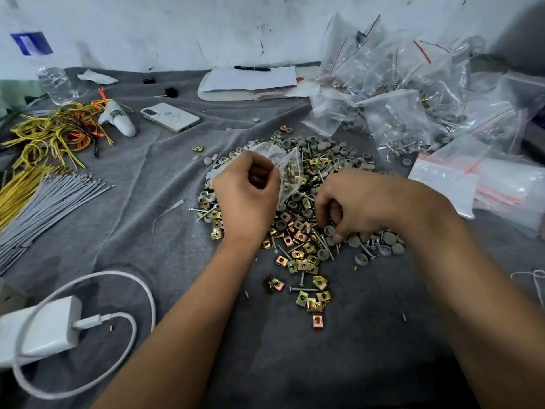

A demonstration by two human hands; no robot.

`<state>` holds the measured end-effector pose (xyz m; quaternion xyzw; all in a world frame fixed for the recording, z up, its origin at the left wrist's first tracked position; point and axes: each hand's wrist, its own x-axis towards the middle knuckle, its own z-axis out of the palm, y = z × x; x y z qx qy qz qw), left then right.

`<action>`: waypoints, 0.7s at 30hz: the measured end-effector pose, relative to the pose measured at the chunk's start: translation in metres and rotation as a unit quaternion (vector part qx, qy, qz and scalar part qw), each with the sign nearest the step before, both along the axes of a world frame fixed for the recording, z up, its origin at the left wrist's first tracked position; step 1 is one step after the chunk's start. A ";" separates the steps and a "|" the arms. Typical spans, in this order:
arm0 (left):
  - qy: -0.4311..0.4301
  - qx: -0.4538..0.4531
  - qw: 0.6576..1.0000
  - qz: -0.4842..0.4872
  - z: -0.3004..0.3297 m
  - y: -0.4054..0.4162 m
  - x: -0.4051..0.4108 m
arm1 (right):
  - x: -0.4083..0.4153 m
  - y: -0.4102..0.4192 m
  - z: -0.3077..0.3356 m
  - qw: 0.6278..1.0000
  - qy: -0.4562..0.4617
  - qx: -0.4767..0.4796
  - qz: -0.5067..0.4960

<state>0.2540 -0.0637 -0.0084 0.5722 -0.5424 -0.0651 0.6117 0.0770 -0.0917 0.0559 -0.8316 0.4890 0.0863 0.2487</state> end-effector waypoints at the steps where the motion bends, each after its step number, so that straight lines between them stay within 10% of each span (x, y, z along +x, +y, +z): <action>1: 0.000 0.001 1.000 0.001 0.000 0.000 0.000 | -0.001 0.000 0.000 1.000 0.001 -0.001 0.001; 12: -0.020 -0.005 0.999 -0.040 0.000 0.001 0.000 | 0.009 -0.003 0.001 0.930 -0.318 -0.181 -0.032; 21: 0.013 -0.040 0.999 -0.016 0.001 0.001 0.000 | 0.026 -0.012 -0.021 0.922 -0.287 -0.259 -0.025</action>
